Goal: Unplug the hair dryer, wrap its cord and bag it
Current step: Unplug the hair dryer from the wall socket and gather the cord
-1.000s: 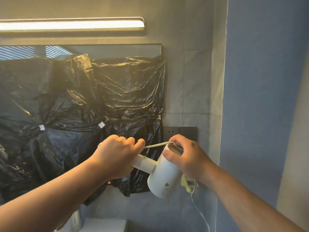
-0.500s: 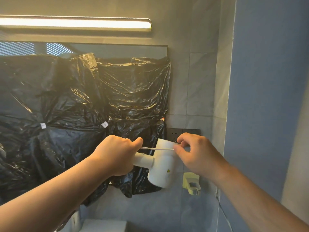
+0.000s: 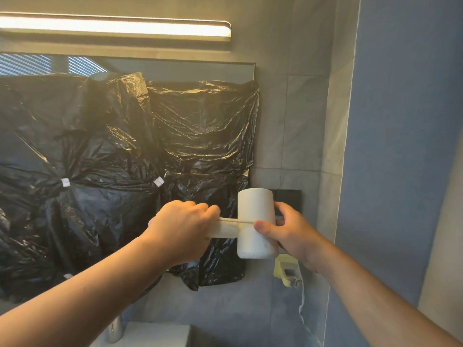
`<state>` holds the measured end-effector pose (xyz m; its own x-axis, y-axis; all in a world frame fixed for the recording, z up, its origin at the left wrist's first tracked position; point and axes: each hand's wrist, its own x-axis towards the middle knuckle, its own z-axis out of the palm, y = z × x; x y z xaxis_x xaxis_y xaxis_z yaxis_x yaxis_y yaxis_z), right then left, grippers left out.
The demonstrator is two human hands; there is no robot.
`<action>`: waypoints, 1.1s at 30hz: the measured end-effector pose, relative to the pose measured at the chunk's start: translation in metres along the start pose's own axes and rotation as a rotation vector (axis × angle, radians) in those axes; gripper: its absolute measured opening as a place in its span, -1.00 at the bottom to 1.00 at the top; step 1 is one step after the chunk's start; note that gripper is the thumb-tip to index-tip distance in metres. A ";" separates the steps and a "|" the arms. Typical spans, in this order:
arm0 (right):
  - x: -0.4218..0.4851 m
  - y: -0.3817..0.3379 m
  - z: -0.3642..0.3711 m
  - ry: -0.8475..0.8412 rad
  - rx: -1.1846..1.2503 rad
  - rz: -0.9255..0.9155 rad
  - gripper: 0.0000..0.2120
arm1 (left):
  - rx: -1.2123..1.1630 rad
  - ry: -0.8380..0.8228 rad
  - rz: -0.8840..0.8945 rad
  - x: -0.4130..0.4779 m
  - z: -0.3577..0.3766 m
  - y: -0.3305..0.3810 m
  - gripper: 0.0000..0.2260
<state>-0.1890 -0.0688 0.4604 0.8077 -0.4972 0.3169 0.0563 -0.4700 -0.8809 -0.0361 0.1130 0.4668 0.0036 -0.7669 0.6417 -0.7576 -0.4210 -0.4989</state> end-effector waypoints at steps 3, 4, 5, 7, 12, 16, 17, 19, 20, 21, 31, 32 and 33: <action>0.003 -0.003 -0.001 -0.003 0.094 0.020 -0.48 | 0.035 0.151 0.154 0.002 0.009 -0.003 -0.56; 0.003 -0.004 -0.002 -0.007 0.113 0.017 -0.54 | 0.046 0.174 0.190 0.003 0.010 -0.005 -0.51; 0.002 -0.007 -0.002 -0.011 0.128 0.013 -0.62 | 0.054 0.178 0.204 0.003 0.011 -0.006 -0.48; 0.000 -0.009 -0.004 -0.029 0.130 0.014 -0.72 | 0.074 0.169 0.191 0.003 0.015 -0.006 -0.43; -0.006 -0.012 -0.008 -0.065 0.112 0.039 -0.73 | 0.042 0.143 0.158 0.000 0.025 -0.005 -0.43; -0.005 0.003 -0.004 -0.029 0.120 0.057 -0.70 | -0.006 0.112 0.095 -0.004 0.028 -0.003 -0.44; -0.006 0.005 -0.001 0.001 0.166 0.072 -0.71 | -0.011 0.101 0.077 -0.004 0.028 -0.002 -0.46; -0.008 0.009 0.006 0.090 0.273 0.096 -0.74 | -0.020 0.093 0.038 -0.003 0.028 -0.003 -0.50; -0.009 0.010 0.010 0.144 0.309 0.099 -0.76 | -0.021 0.090 0.016 -0.003 0.028 -0.003 -0.52; -0.009 0.012 0.015 0.198 0.320 0.094 -0.78 | -0.019 0.083 -0.006 -0.002 0.028 -0.002 -0.54; -0.033 0.025 0.049 0.314 0.060 -0.153 -0.79 | -0.224 -0.162 -0.318 0.000 0.020 0.009 -0.69; -0.032 0.030 0.053 0.275 0.108 -0.135 -0.80 | -0.311 -0.214 -0.364 0.002 0.016 0.008 -0.72; -0.030 0.036 0.055 0.232 0.181 -0.103 -0.80 | -0.435 -0.264 -0.404 0.004 0.014 0.007 -0.75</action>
<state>-0.1789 -0.0307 0.3998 0.6379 -0.6171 0.4608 0.2512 -0.3989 -0.8819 -0.0323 0.1006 0.4582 0.4620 -0.7057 0.5372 -0.8580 -0.5090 0.0692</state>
